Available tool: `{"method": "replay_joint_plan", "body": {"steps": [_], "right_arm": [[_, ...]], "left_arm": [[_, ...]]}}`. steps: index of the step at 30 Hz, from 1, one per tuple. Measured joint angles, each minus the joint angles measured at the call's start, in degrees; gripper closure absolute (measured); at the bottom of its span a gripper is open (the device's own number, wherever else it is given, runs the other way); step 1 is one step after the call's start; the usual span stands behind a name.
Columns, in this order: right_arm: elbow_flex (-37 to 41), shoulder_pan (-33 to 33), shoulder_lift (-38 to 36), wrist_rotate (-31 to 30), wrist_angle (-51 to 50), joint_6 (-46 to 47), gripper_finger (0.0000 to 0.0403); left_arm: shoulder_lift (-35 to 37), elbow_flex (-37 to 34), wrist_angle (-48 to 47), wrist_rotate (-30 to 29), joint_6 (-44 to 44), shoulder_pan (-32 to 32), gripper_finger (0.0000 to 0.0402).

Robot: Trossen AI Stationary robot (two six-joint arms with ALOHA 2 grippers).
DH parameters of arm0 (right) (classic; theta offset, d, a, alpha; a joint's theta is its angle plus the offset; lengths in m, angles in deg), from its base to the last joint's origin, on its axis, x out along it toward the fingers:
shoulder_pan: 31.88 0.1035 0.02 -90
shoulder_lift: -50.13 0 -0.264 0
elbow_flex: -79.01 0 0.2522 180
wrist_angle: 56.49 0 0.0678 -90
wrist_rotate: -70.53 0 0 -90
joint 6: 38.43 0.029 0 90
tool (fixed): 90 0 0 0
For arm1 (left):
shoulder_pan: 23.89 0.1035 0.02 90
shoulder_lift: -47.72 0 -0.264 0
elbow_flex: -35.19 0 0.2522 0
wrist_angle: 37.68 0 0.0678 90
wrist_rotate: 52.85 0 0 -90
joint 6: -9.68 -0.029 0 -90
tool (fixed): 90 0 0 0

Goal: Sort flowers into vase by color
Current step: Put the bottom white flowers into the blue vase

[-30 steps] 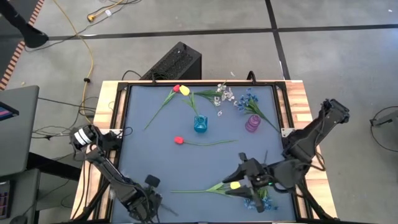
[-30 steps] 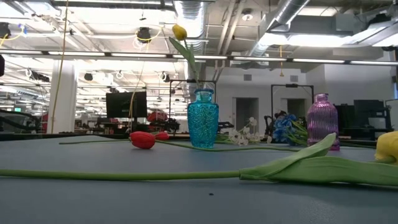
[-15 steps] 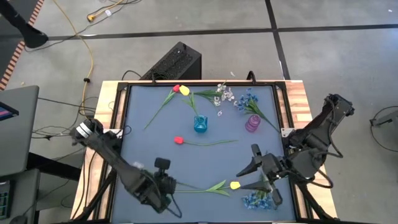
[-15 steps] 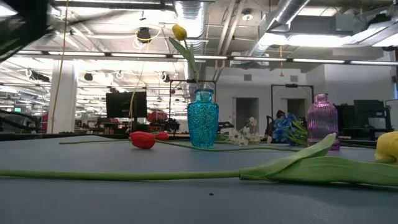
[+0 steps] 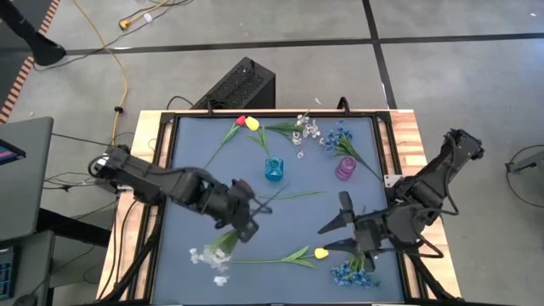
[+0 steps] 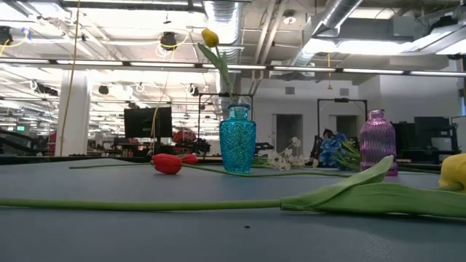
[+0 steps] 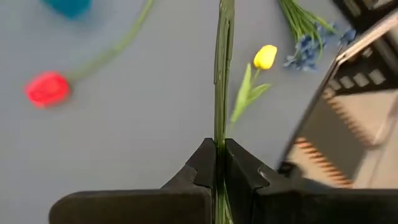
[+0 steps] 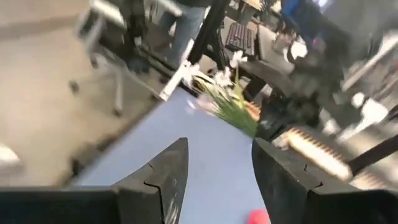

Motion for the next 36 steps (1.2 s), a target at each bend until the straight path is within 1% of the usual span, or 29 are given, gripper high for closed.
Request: {"method": "replay_joint_plan", "body": {"steps": [3,5,6,9,13,16,23,27,36], "right_arm": [[0.44,-1.32,1.28,-0.98,-0.36,-9.26,0.0201],[0.44,-2.87,2.47,-1.09,-0.16,-12.5,0.0201],[0.44,-3.75,3.12,-1.23,-0.18,-13.66,0.0201],[0.44,-5.86,5.05,-2.97,-0.53,-15.04,0.0201],[0.44,-7.84,6.87,-7.37,-0.27,-14.44,0.0201],[0.41,-8.74,7.67,-8.9,-0.13,-14.89,0.0201],[0.35,-10.55,8.51,-9.48,-0.14,-15.16,0.0208],[0.35,-10.52,8.6,-10.07,-0.07,-15.14,0.0238],[0.35,-9.82,8.6,-10.21,-0.41,-14.88,0.0349]], "left_arm": [[-0.43,0.0,3.52,6.69,2.37,2.03,0.0399],[-0.63,0.0,7.42,11.32,1.97,3.04,0.0399],[-0.7,0.0,9.57,12.57,1.34,3.27,0.0399],[-0.66,0.01,16.24,14.49,0.46,4.08,0.0399],[-0.55,0.0,19.53,17.34,0.62,4.79,0.0399],[-0.55,0.0,19.37,18.38,0.63,4.72,0.0399],[-0.55,0.0,19.52,18.57,-0.73,4.75,0.0399],[-0.55,0.0,19.43,19.39,-1.14,4.69,0.0399],[-0.57,0.0,19.56,19.76,-2.84,4.7,0.0399]]}}
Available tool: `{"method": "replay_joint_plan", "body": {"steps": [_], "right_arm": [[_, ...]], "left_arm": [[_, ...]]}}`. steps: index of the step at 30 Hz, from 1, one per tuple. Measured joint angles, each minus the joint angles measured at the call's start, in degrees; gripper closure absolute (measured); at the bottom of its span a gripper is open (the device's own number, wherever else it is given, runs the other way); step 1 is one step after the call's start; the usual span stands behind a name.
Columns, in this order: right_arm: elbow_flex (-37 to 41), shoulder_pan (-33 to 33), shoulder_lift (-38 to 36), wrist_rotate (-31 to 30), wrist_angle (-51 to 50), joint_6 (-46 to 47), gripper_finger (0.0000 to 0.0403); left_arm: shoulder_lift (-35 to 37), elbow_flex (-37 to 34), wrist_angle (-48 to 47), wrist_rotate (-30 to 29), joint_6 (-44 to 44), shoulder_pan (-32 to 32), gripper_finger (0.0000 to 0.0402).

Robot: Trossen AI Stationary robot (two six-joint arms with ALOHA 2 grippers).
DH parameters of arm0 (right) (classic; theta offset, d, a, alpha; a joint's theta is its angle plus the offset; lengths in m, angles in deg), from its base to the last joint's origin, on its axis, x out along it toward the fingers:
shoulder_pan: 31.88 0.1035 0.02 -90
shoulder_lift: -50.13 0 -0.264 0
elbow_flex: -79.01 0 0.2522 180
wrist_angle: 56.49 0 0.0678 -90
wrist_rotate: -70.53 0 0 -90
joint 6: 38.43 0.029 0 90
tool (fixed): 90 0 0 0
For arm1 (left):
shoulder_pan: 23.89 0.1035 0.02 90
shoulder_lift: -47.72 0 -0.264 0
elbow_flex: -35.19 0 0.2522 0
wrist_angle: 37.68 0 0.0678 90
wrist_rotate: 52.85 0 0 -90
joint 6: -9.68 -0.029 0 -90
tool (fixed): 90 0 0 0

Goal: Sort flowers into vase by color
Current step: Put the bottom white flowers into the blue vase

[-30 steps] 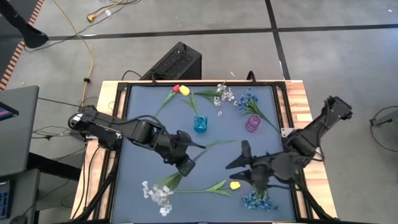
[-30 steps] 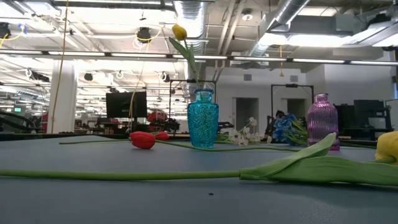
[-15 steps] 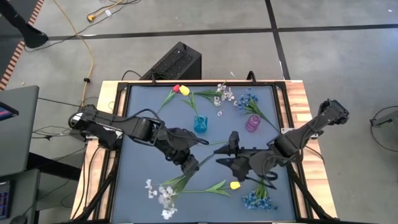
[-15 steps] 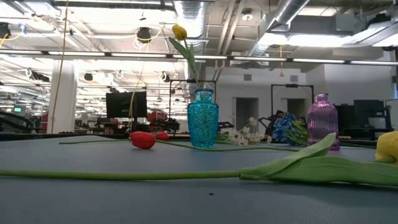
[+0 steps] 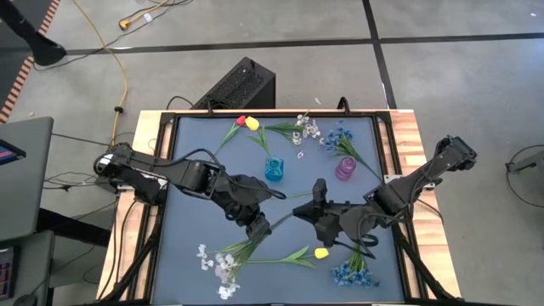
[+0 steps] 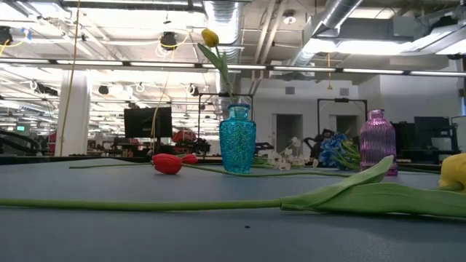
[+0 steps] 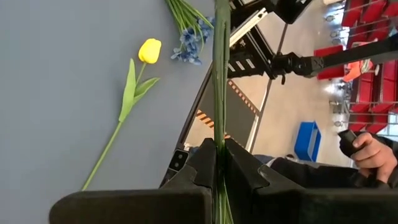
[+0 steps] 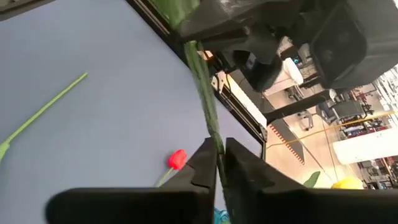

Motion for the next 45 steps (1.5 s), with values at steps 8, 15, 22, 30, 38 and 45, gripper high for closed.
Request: {"method": "replay_joint_plan", "body": {"steps": [8,15,22,30,38,45], "right_arm": [[0.0,1.78,-0.04,-0.02,-0.1,0.23,0.0386],[0.0,3.34,-0.04,-0.02,-0.2,4.53,0.0386],[0.0,4.44,-0.04,-0.04,-0.1,4.61,0.0386],[0.0,4.72,-0.04,-0.22,1.23,7.88,0.0318],[0.0,6.3,-0.04,-8.41,2.33,1.77,0.0195],[0.0,3.96,0.15,-9.18,-4.91,2.63,0.0178]], "left_arm": [[-0.04,-0.02,2.81,1.13,-3.0,-0.98,0.0383],[-0.04,-0.02,2.98,-0.06,-3.2,-1.07,0.0355],[-0.04,-0.02,3.01,-1.75,-3.48,-1.88,0.0393],[-0.04,-0.02,3.01,-5.15,-3.4,-2.25,0.0401],[-0.04,-0.02,2.54,-5.78,-1.41,-2.29,0.0401],[-0.04,-0.02,3.9,-4.89,-1.28,-2.29,0.0401]]}}
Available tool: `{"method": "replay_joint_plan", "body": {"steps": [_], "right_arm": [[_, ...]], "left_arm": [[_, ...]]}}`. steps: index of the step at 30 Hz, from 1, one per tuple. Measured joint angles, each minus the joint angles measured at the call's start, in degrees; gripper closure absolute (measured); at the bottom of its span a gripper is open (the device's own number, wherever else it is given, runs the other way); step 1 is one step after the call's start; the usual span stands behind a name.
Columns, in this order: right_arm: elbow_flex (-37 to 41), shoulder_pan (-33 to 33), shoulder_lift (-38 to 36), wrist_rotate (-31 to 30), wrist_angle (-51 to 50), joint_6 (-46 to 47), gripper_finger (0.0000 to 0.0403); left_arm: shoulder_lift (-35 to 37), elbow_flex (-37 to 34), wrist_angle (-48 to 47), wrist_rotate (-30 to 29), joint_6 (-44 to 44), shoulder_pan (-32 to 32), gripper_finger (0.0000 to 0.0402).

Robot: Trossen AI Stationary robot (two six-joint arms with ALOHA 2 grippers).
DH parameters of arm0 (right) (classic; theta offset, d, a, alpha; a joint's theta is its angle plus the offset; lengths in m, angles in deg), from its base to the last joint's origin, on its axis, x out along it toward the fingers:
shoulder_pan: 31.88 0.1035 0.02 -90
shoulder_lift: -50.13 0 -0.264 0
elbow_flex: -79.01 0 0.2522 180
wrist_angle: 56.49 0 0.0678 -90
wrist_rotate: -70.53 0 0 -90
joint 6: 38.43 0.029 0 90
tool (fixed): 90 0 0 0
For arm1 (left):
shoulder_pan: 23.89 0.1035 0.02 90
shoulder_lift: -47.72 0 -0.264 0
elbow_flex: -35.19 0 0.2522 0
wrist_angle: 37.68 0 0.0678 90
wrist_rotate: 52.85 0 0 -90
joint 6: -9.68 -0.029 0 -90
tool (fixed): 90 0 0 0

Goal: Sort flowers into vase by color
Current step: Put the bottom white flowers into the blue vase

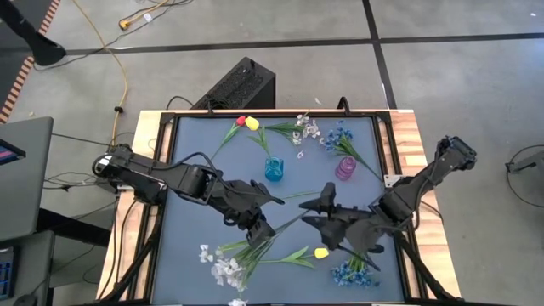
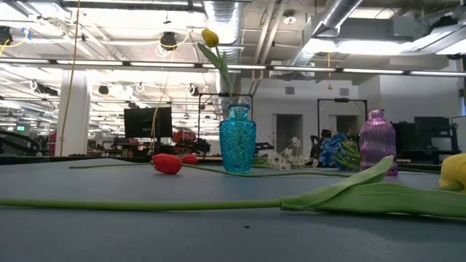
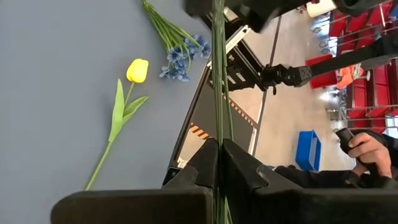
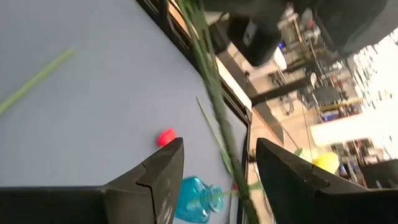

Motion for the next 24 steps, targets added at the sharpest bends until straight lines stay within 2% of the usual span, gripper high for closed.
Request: {"method": "replay_joint_plan", "body": {"steps": [7,17,24], "right_arm": [[0.0,-0.48,0.22,0.02,0.48,-0.12,0.023],[0.01,-0.26,0.22,0.95,-0.03,-1.7,0.0369],[0.02,1.44,0.22,3.49,0.19,1.23,0.0373]], "left_arm": [[0.0,0.0,-0.04,0.22,0.0,0.0,0.0401],[0.0,0.0,0.45,0.23,-2.34,0.0,0.0396],[0.0,0.0,2.96,-1.13,-6.96,0.2,0.034]]}}
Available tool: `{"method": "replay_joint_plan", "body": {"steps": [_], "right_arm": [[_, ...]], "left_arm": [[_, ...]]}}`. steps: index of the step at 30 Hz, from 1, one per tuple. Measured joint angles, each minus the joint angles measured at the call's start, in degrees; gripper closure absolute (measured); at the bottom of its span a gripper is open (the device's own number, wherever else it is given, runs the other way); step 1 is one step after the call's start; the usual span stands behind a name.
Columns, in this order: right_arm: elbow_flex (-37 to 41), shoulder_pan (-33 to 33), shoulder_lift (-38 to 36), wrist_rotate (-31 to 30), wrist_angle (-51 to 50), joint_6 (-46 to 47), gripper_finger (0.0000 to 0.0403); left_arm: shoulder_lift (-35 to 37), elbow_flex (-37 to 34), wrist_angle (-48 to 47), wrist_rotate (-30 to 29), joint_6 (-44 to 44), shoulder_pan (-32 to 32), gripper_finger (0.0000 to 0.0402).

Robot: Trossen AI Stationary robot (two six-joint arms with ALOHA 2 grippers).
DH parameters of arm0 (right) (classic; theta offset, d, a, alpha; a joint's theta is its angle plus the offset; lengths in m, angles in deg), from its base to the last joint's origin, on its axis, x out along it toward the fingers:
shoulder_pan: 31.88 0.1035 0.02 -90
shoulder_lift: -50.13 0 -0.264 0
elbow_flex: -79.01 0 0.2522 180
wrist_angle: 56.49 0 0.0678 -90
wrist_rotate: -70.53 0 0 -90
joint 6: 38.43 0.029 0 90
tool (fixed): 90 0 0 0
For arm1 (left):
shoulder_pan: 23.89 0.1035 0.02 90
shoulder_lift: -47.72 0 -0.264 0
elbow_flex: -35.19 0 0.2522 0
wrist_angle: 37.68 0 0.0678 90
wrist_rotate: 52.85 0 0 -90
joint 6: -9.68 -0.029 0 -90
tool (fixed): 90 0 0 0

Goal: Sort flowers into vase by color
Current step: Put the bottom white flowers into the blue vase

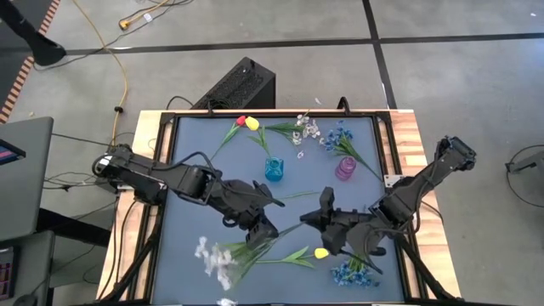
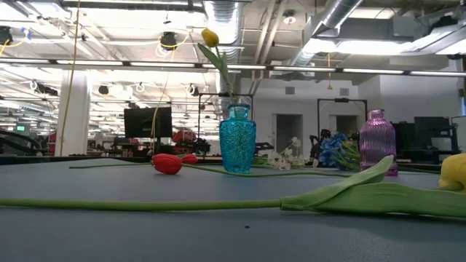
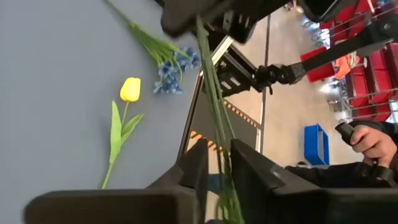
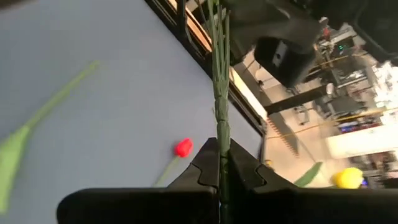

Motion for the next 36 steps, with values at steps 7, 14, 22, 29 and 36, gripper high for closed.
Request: {"method": "replay_joint_plan", "body": {"steps": [7,14,22,29,36], "right_arm": [[-0.01,2.37,0.0,9.52,-0.48,7.46,0.0373],[-0.01,3.33,0.0,17.99,-0.23,15.57,0.0373],[-0.02,3.36,-0.04,23.51,5.05,21.69,0.0373],[0.0,2.87,-0.85,25.86,17.77,22.5,0.0373],[-0.01,0.07,-6.27,27.95,25.07,25.92,0.0373]], "left_arm": [[0.0,0.0,1.12,-1.35,-4.26,0.87,0.0267],[3.11,-0.02,0.89,-9.7,-11.89,1.26,0.0238],[10.17,0.03,1.25,-25.45,-24.91,0.1,0.0237],[8.96,0.02,2.21,-30.31,-33.31,-0.53,0.0237],[3.2,0.0,14.55,-32.3,-43.25,-4.33,0.0237]]}}
